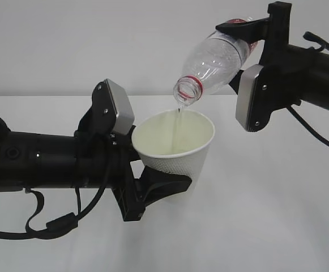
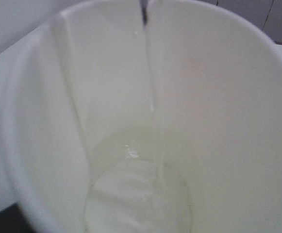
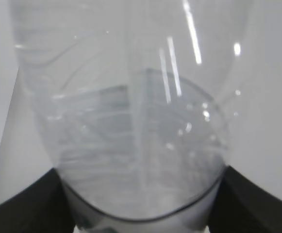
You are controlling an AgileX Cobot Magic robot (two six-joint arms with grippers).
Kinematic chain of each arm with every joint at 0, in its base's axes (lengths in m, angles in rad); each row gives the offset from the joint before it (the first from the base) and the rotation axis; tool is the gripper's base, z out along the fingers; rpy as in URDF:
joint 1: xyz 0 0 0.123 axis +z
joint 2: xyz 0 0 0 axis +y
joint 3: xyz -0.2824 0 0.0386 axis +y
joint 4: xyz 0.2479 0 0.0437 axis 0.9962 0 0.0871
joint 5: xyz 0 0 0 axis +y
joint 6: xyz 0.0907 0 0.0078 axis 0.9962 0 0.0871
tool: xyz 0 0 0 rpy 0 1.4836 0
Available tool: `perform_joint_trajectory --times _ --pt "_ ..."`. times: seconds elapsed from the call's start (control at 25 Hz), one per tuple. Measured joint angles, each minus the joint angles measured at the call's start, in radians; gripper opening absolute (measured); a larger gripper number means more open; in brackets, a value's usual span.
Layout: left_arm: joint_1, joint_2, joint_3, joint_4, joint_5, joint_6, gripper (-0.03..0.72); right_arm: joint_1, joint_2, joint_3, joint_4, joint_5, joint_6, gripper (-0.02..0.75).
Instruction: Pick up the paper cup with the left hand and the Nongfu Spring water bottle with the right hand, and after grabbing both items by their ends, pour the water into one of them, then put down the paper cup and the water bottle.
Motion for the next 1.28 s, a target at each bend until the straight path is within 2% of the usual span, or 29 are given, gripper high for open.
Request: perform_joint_trajectory --times 1.28 --pt "0.000 0.000 0.000 0.007 0.000 0.002 0.501 0.000 0.000 0.000 0.002 -0.002 -0.005 0.524"
